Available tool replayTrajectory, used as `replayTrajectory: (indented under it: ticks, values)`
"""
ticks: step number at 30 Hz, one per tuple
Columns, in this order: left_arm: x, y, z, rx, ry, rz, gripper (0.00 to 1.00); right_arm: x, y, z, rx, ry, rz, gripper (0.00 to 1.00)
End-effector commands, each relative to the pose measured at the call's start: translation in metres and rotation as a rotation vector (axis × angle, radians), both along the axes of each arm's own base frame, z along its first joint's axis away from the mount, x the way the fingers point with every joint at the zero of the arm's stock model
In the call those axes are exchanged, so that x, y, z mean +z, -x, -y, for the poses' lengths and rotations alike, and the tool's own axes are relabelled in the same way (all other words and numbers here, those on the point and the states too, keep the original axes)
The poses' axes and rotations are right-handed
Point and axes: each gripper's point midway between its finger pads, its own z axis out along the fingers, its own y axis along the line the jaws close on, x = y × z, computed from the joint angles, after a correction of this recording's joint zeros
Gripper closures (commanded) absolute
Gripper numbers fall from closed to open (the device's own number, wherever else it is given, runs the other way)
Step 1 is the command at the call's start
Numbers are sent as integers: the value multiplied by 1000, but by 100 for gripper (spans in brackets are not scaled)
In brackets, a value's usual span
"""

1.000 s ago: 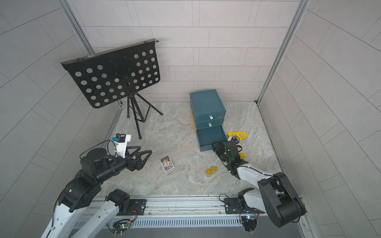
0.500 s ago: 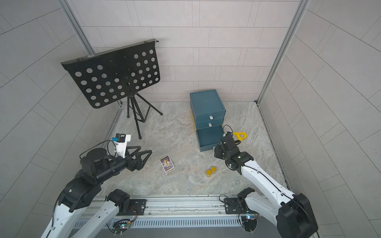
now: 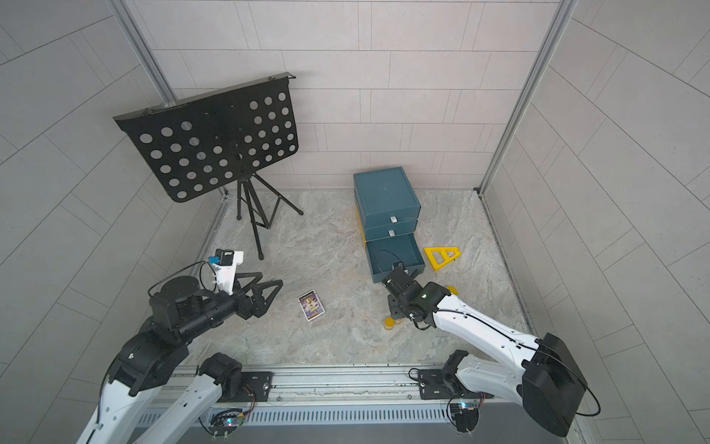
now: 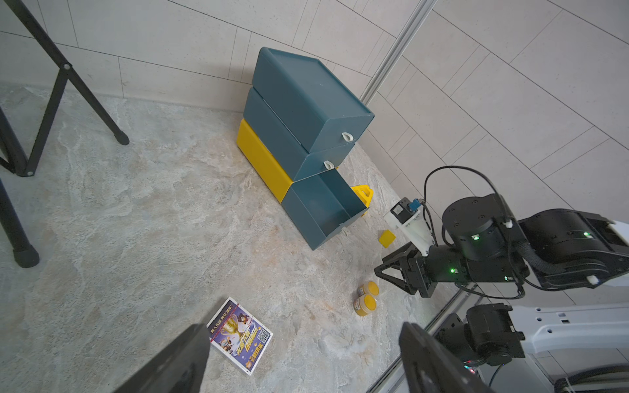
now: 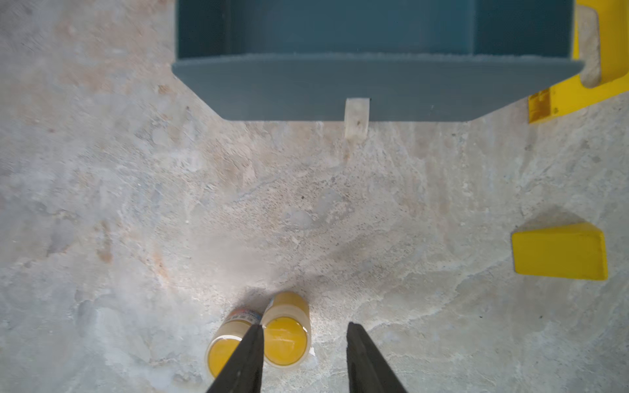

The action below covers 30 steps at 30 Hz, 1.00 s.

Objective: Put the paint cans in the drawer according to color
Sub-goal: Pick up the paint can at the center of the board.

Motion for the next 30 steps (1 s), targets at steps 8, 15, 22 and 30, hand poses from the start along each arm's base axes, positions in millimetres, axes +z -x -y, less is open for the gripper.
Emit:
replayTrajectory:
  ticks: [8, 15, 22, 30]
  values:
    - [3, -1, 0, 3, 8, 19, 5, -20, 15, -1, 28, 20, -70, 57]
    - [3, -2, 0, 3, 8, 19, 5, -16, 29, 4, 17, 3, -44, 51]
    - [4, -1, -1, 4, 9, 23, 5, -30, 34, 10, -24, 66, -71, 54]
    - [4, -1, 0, -1, 11, 22, 6, -41, 33, -4, 4, 32, -88, 52]
